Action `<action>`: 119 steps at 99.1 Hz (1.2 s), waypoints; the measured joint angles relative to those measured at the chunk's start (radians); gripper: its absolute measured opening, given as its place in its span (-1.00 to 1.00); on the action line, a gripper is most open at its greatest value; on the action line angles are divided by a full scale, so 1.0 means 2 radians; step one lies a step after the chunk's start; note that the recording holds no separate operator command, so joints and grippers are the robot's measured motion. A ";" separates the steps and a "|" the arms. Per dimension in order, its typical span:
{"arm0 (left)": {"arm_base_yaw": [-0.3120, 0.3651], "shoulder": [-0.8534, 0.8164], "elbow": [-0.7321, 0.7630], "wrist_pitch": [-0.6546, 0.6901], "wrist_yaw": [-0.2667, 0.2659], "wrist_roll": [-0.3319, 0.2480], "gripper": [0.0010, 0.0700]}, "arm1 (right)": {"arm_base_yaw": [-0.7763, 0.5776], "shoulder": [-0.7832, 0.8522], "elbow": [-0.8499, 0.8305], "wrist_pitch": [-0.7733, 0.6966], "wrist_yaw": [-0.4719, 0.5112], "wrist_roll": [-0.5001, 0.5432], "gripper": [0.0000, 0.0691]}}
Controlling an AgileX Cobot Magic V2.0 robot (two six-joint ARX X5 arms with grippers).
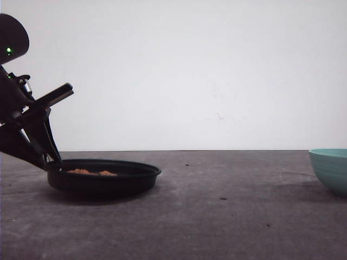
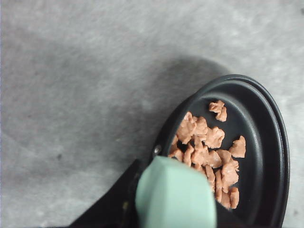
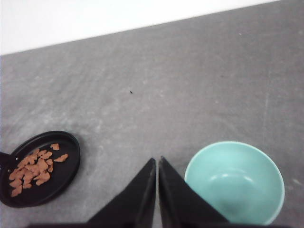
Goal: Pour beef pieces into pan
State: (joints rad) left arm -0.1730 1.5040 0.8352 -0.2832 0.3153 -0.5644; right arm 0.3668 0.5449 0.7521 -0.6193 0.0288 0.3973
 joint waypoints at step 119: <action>0.013 -0.136 0.005 -0.101 0.000 0.015 0.99 | 0.000 -0.004 0.000 -0.005 0.092 -0.019 -0.98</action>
State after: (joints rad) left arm -0.1478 1.2316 0.8444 -0.4854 0.3149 -0.5343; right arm 0.3676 0.5369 0.7521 -0.6300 0.2123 0.3592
